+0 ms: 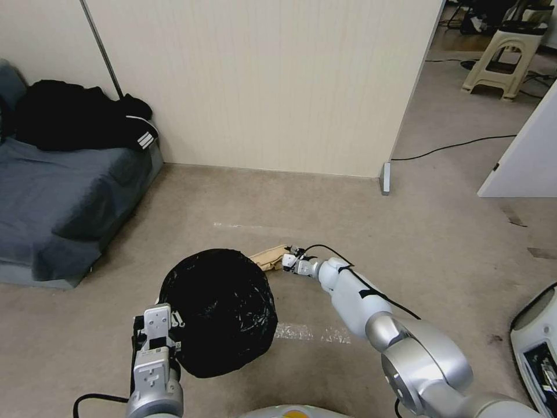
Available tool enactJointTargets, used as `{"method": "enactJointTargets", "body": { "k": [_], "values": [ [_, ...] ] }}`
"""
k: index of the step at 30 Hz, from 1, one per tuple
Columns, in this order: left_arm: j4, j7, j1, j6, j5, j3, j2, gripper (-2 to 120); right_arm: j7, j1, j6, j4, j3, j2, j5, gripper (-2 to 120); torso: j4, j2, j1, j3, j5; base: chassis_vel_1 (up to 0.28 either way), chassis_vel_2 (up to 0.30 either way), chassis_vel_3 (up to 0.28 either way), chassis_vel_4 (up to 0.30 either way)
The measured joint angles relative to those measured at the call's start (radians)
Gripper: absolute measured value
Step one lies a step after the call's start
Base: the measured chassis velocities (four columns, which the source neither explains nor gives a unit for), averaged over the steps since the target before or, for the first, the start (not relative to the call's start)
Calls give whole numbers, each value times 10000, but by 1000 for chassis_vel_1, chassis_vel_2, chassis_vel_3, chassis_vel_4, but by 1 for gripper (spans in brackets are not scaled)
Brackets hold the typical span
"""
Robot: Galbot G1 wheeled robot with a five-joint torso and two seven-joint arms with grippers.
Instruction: Pick up the trash bin, then pick up the garbage from the floor and place it into the trash bin.
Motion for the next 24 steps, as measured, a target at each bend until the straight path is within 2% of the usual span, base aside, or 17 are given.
{"method": "enactJointTargets", "body": {
  "k": [15, 24],
  "values": [
    [71, 6, -2, -28, 81, 84, 0, 1, 11, 224, -92, -209, -91, 0, 26, 47, 0, 0, 1, 0, 0, 0, 0, 0, 0],
    [103, 6, 6, -49, 142, 137, 0, 1, 11, 289, -125, -285, -73, 0, 40, 25, 0, 0, 0, 0, 0, 0, 0, 0, 0]
  ]
}}
